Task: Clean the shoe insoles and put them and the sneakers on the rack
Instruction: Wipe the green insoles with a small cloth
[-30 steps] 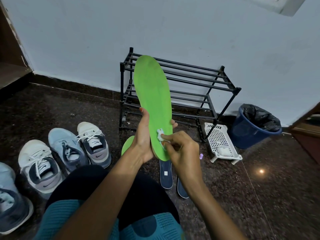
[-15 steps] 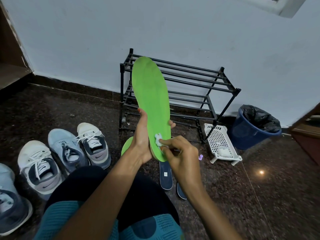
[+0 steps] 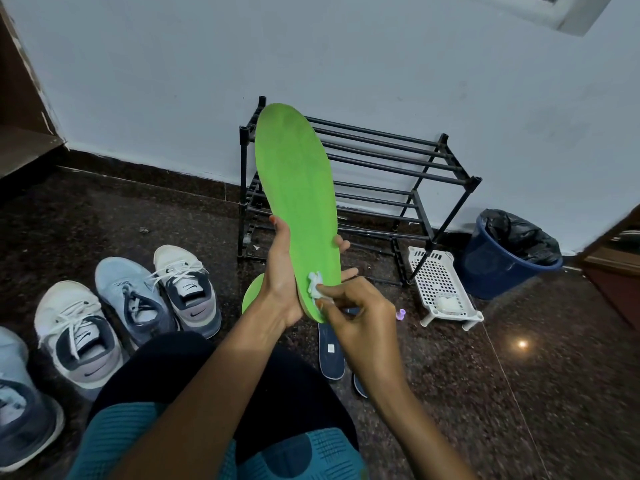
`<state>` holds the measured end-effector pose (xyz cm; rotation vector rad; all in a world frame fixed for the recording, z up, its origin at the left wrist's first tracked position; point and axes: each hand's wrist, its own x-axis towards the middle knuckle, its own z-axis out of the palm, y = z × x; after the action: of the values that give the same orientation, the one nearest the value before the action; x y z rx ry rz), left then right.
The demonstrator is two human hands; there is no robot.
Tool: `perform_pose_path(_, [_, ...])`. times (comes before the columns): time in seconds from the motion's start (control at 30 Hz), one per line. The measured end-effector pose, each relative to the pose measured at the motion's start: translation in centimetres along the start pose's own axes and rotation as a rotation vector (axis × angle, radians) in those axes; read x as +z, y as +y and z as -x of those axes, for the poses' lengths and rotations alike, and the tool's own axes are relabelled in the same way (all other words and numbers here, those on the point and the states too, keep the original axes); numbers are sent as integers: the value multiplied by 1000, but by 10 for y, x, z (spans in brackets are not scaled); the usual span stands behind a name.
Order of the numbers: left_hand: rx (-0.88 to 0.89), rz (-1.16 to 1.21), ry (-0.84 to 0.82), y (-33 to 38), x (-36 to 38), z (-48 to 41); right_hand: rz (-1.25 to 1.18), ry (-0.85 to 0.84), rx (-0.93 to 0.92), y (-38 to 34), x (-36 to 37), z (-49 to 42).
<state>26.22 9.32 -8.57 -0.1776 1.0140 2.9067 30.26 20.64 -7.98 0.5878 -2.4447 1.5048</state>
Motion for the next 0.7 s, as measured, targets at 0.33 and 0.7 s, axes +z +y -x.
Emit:
perform_pose_path(0.33, [8, -1, 3, 1, 3, 3, 47, 79, -56, 3, -2, -8])
perform_pose_path(0.7, [45, 70, -33, 0, 2, -1, 19, 26, -53, -2, 0, -1])
